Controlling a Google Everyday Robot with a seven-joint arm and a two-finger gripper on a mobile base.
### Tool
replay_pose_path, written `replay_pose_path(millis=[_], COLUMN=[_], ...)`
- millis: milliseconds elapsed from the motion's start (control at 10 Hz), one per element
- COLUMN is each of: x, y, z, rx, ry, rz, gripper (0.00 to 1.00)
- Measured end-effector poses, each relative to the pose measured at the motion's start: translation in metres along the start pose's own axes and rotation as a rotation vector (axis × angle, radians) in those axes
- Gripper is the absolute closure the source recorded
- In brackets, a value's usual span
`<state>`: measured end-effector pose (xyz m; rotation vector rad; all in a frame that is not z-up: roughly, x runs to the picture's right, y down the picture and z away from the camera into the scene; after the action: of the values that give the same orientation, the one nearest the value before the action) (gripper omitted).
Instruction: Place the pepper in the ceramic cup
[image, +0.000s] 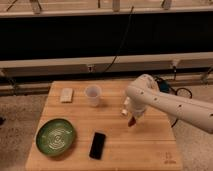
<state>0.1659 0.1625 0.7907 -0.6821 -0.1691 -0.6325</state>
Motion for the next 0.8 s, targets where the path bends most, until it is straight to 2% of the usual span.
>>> replay_pose_path(millis=[300,800], x=[0.002,0.001], y=[-0.022,-0.044], z=[-0.011,-0.031], rx=[0.002,0.006], ry=[0.010,0.024], rz=[-0.015,-0.038], gripper=[1.00,1.00])
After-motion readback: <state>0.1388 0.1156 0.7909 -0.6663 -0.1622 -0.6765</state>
